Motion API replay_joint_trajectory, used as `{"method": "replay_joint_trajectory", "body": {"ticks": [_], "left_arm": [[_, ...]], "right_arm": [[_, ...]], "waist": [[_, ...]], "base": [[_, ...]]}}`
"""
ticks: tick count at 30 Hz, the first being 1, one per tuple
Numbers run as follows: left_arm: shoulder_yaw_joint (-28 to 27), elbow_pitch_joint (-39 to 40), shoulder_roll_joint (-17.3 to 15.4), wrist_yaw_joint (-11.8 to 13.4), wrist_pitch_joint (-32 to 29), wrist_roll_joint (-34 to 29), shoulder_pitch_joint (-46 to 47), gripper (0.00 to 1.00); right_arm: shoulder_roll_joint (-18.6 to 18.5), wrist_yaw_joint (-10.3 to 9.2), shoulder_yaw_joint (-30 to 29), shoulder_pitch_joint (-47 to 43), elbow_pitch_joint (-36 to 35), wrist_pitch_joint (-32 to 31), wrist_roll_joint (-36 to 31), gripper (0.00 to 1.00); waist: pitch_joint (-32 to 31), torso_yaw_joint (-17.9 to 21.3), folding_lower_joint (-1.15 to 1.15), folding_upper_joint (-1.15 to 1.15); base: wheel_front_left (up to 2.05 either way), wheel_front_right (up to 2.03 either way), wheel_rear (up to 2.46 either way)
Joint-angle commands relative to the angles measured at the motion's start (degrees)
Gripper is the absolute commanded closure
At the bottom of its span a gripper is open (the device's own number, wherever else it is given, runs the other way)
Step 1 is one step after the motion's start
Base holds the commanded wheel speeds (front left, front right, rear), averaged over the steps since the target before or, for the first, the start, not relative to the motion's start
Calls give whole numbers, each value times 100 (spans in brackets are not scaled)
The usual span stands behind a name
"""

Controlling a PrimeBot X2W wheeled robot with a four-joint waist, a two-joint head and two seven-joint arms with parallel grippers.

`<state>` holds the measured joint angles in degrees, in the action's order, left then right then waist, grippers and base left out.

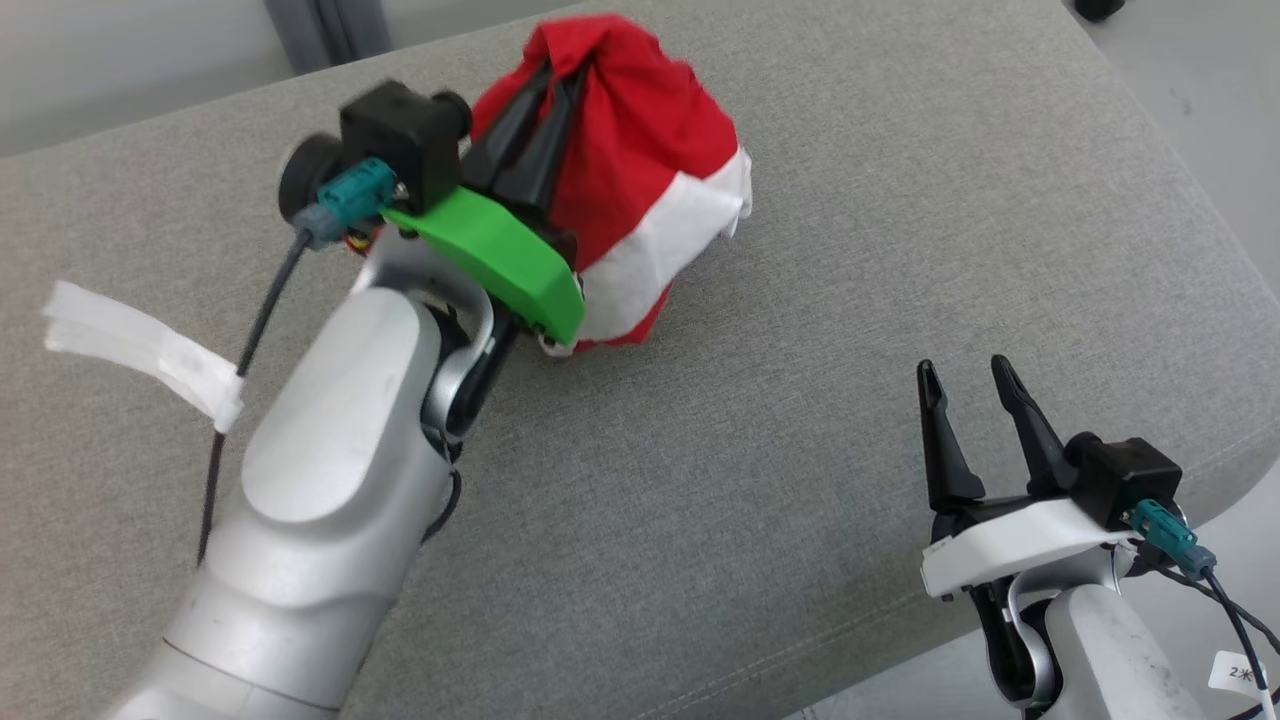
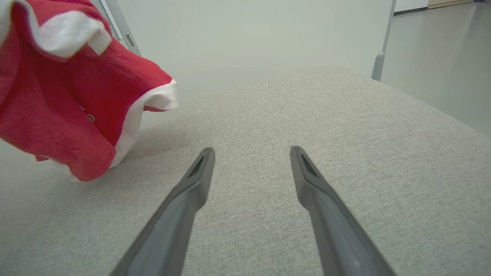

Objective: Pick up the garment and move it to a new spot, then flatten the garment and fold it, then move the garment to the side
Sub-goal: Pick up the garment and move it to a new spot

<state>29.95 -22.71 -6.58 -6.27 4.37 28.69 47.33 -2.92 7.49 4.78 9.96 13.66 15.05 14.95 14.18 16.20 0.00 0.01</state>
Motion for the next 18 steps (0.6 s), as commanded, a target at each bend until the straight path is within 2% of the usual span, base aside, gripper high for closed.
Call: {"method": "replay_joint_trajectory", "body": {"ticks": [1, 6, 7, 8, 12, 18], "left_arm": [[64, -131, 26, -22, 80, 62, -196, 100], [369, -678, 192, -52, 311, 174, -675, 100], [444, -804, 215, -59, 354, 194, -760, 81], [506, -899, 246, -71, 421, 193, -812, 2], [667, -1099, 313, -81, 689, 305, -886, 0], [470, -1106, 243, -10, 996, 314, -813, 0]], "right_arm": [[4, 1, -2, 7, -22, 18, 33, 0], [4, 1, 71, 72, 19, 18, 55, 0], [4, 2, 84, 80, 31, 19, 49, 0], [4, 1, 90, 78, 50, 19, 32, 0], [3, 2, 74, 28, 106, 19, -55, 0], [0, 2, -2, -127, -45, 19, -166, 0]], "waist": [[76, 58, 0, -1], [78, 50, 0, -1], [62, 34, 0, -1], [36, 10, 0, -1], [-127, -127, 0, -1], [-522, -413, 0, -1]], "base": [[0, 0, 0], [0, 0, 0], [0, 0, 0], [0, 0, 0], [0, 0, 0], [0, 0, 0]]}}
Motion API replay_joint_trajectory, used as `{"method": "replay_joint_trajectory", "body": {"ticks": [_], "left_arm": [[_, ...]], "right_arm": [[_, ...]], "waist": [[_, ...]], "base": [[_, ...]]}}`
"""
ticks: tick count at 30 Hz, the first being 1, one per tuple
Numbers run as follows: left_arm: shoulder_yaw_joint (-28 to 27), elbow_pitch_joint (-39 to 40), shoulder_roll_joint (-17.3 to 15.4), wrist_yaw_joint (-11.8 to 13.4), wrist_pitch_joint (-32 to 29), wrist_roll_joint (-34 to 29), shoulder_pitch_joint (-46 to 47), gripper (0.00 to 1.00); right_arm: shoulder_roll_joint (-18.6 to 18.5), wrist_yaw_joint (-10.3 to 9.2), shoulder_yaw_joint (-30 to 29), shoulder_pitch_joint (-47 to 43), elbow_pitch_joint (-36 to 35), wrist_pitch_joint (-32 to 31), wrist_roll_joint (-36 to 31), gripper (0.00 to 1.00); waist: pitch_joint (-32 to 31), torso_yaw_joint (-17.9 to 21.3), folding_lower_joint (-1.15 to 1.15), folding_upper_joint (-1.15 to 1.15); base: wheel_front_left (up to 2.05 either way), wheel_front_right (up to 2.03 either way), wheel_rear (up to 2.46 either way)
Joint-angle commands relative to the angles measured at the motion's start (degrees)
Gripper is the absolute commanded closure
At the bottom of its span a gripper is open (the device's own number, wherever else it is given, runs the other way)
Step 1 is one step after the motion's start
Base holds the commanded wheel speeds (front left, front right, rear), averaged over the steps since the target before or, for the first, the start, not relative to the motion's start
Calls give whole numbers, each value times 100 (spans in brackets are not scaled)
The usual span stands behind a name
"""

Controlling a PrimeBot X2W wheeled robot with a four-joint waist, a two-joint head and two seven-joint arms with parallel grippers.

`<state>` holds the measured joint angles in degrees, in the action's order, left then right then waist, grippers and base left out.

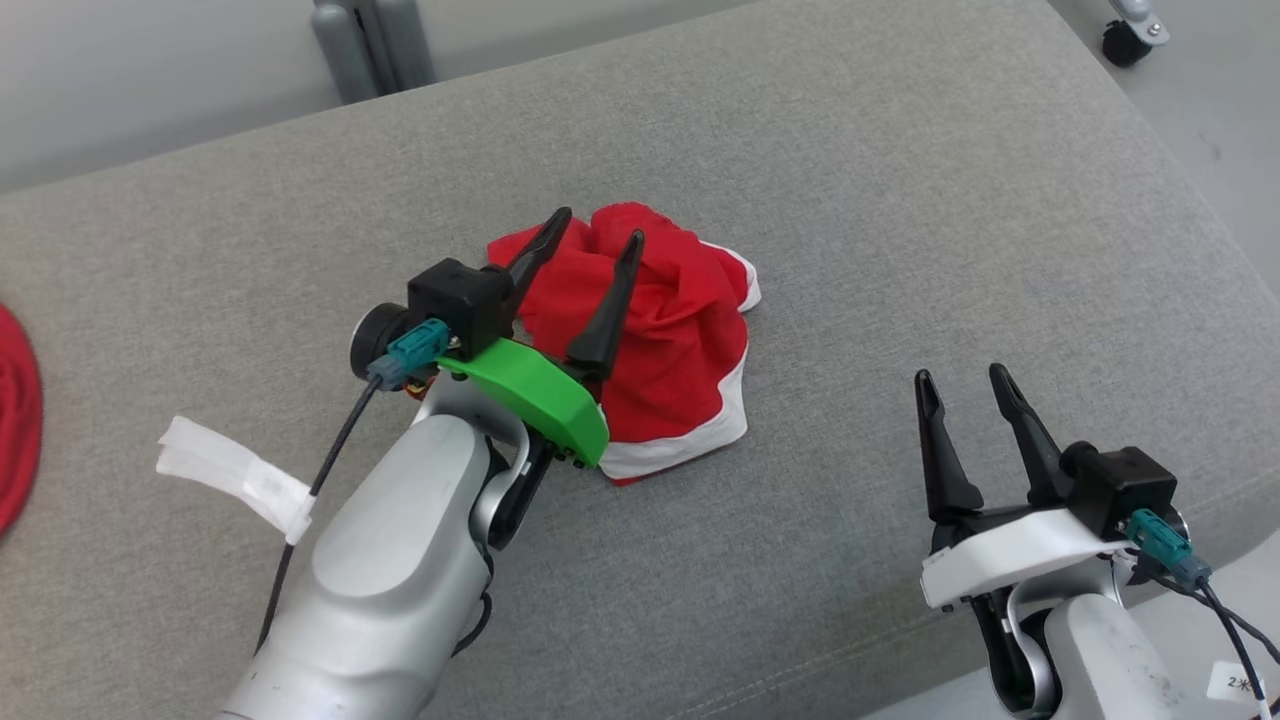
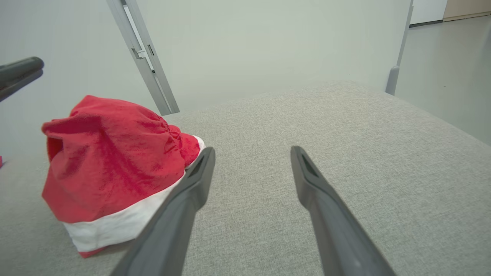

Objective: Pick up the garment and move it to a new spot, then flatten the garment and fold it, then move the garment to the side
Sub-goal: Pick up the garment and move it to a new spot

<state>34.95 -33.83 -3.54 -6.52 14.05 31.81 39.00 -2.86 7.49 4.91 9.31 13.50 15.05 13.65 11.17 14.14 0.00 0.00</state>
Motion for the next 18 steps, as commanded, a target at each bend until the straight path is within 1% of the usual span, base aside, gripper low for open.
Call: {"method": "replay_joint_trajectory", "body": {"ticks": [1, 8, 15, 18], "left_arm": [[-102, 47, -98, 55, 59, -15, -10, 0], [-647, 526, -479, 250, 117, -181, -478, 0], [-1419, 1178, -899, 442, 118, -446, -1477, 0], [-1763, 1419, -1032, 482, 117, -570, -1923, 0]], "right_arm": [[-3, 2, -10, -106, -39, 19, -51, 0], [-7, 2, -108, -325, -137, 18, -184, 0], [-6, 1, -179, -492, -199, 18, -302, 0], [-5, 1, -212, -559, -214, 18, -341, 0]], "waist": [[-288, -273, 0, 0], [-618, -753, 0, 0], [-881, -1189, 0, 0], [-961, -1338, 0, 0]], "base": [[0, 0, 0], [0, 0, 0], [0, 0, 0], [0, 0, 0]]}}
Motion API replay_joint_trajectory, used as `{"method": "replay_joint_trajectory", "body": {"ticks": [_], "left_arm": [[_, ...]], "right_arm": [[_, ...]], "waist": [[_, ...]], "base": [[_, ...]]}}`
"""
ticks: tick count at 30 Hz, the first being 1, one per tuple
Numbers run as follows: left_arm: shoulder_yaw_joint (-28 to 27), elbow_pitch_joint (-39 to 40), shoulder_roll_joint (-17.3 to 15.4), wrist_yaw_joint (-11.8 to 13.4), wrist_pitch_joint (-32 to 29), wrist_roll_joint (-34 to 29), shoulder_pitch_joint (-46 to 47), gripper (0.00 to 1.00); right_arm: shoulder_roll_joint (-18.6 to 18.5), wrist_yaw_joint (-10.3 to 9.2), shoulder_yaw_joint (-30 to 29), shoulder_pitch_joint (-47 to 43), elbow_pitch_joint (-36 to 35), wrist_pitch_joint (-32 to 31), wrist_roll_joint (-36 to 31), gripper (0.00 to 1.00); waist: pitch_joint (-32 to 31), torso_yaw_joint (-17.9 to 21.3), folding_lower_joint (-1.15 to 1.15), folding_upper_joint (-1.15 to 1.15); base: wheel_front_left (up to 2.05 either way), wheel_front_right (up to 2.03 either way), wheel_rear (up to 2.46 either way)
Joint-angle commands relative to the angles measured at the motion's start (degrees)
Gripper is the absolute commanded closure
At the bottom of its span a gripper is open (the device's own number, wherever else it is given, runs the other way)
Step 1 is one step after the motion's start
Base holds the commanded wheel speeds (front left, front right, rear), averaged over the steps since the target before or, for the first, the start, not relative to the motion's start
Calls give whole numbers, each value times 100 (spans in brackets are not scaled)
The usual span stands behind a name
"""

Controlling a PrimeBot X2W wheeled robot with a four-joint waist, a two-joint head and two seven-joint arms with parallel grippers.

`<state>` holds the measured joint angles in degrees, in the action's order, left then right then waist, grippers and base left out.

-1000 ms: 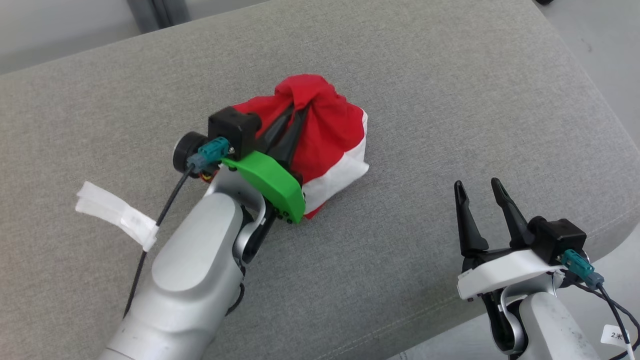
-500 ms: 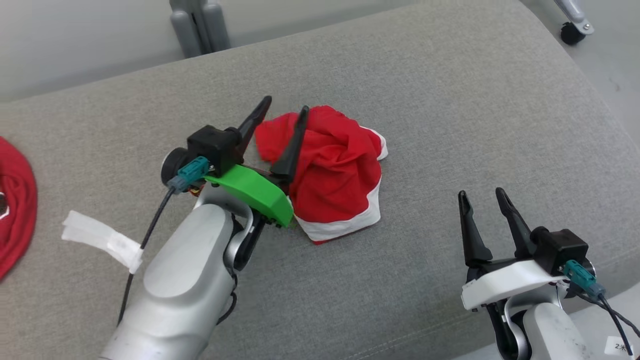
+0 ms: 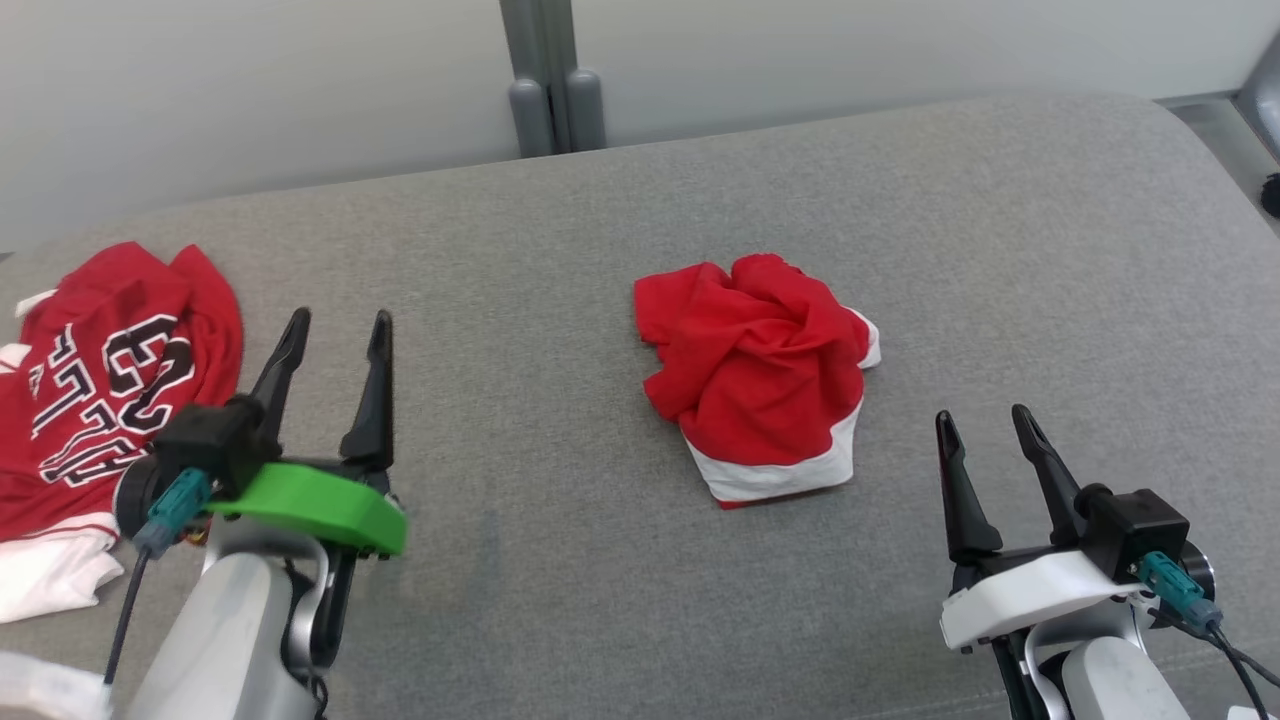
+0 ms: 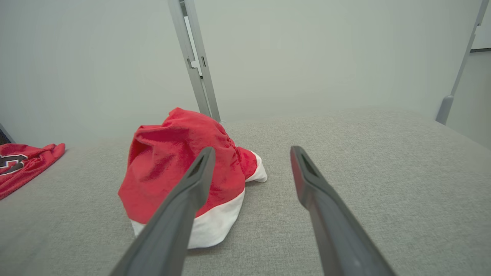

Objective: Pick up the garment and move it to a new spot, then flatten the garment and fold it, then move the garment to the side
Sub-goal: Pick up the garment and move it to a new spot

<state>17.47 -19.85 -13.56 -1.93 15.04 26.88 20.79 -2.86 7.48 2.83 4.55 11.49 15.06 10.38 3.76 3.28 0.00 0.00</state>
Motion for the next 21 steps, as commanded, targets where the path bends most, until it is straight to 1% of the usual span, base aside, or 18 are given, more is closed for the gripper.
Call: {"method": "replay_joint_trajectory", "body": {"ticks": [1, 5, 10, 13, 17, 21], "left_arm": [[-137, 96, -62, 47, 20, -107, -260, 0], [-549, 394, -135, 112, 20, -241, -798, 0], [-826, 654, -71, 143, 20, -479, -1295, 0], [-964, 771, -6, 126, 20, -566, -1560, 0], [-1074, 876, 99, 15, 20, -633, -1854, 0], [-1230, 965, 161, 10, 21, -732, -2047, 0]], "right_arm": [[-5, 3, -3, -105, -6, 17, -42, 0], [-5, 3, -4, -181, -14, 17, -112, 0], [-6, 3, -37, -234, -45, 17, -192, 0], [-7, 2, -17, -287, -46, 17, -226, 0], [-7, 2, 0, -322, -74, 17, -258, 0], [-7, 2, -7, -356, -84, 17, -257, 0]], "waist": [[-248, -304, 0, 0], [-321, -476, 0, 0], [-353, -626, 0, 0], [-385, -648, 0, 0], [-412, -638, 0, 0], [-431, -611, 0, 0]], "base": [[0, 0, 0], [0, 0, 0], [0, 0, 0], [0, 0, 0], [0, 0, 0], [0, 0, 0]]}}
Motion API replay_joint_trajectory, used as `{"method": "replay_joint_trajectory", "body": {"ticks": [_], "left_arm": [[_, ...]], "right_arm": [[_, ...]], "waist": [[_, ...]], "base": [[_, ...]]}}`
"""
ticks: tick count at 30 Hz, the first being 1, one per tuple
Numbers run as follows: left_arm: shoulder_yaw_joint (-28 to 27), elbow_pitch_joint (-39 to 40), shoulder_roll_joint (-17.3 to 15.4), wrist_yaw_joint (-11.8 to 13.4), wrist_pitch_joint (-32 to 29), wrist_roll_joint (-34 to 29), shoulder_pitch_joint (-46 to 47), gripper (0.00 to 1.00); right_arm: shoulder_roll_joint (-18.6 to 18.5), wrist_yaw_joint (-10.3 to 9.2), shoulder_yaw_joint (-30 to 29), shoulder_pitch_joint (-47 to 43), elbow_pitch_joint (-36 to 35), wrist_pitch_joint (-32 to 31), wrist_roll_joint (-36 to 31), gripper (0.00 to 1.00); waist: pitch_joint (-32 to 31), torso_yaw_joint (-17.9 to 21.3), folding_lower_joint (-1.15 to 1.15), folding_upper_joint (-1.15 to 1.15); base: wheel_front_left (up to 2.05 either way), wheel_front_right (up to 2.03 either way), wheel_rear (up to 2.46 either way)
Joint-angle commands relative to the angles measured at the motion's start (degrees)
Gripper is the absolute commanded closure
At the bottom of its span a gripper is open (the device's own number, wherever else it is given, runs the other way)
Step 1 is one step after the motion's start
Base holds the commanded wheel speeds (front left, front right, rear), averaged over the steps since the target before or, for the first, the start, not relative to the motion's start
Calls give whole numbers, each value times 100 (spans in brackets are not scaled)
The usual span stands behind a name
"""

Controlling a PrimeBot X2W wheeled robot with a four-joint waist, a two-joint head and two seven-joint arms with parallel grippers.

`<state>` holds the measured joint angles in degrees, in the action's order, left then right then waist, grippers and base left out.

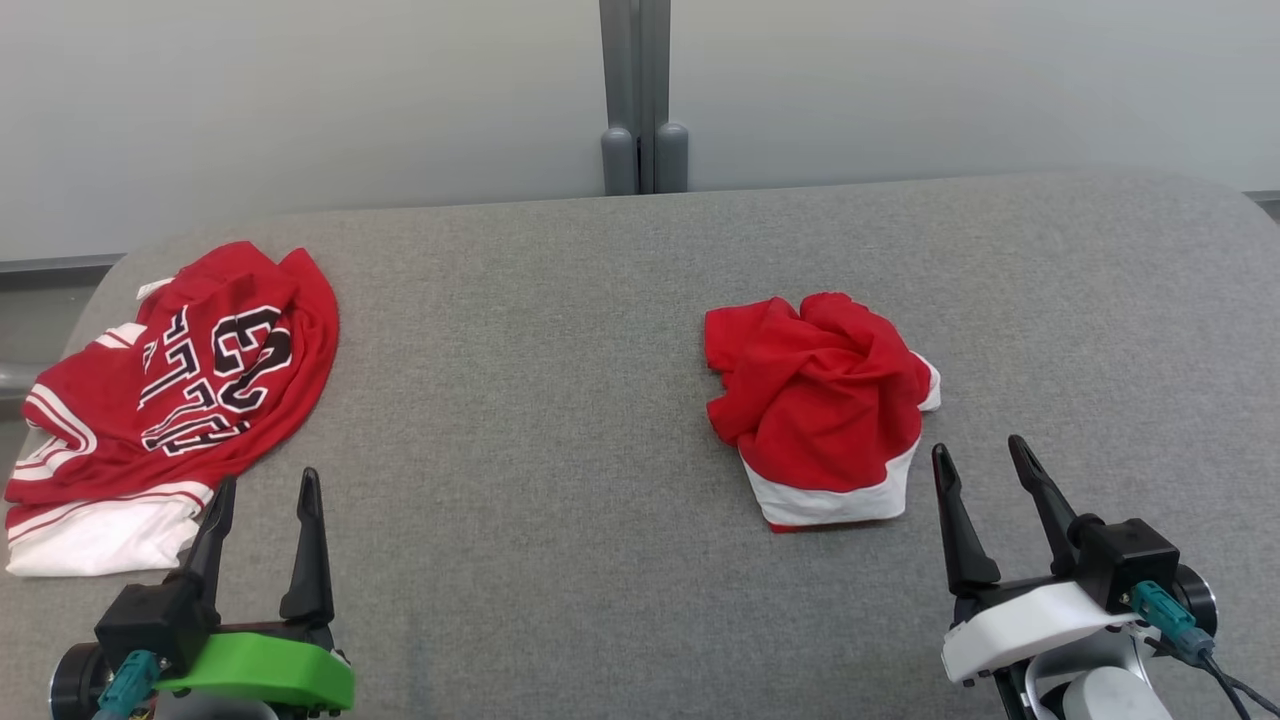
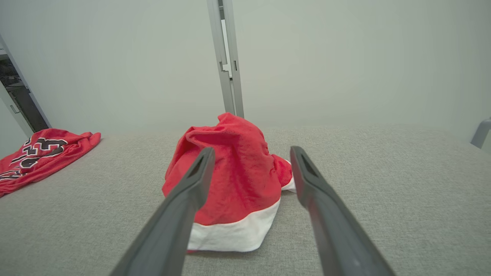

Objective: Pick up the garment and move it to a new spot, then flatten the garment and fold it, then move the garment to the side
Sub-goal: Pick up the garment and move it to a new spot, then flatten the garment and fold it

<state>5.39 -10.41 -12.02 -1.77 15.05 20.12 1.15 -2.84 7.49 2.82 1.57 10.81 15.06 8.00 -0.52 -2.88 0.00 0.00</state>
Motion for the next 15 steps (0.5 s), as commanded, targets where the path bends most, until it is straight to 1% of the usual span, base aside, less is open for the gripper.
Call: {"method": "replay_joint_trajectory", "body": {"ticks": [1, 8, 15], "left_arm": [[-60, 34, 10, 15, 20, -103, -122, 0], [-236, 177, 94, 5, 19, -329, -321, 0], [-327, 224, 189, -73, 19, -475, -385, 0]], "right_arm": [[-9, 1, -11, -72, -20, 17, -13, 0], [-9, 2, -60, -139, -39, 17, -11, 0], [-8, 1, -80, -153, -43, 17, -39, 0]], "waist": [[-10, 13, 0, 0], [-23, 34, 0, 0], [-10, 17, 0, 0]], "base": [[0, 0, 0], [0, 0, 0], [0, 0, 0]]}}
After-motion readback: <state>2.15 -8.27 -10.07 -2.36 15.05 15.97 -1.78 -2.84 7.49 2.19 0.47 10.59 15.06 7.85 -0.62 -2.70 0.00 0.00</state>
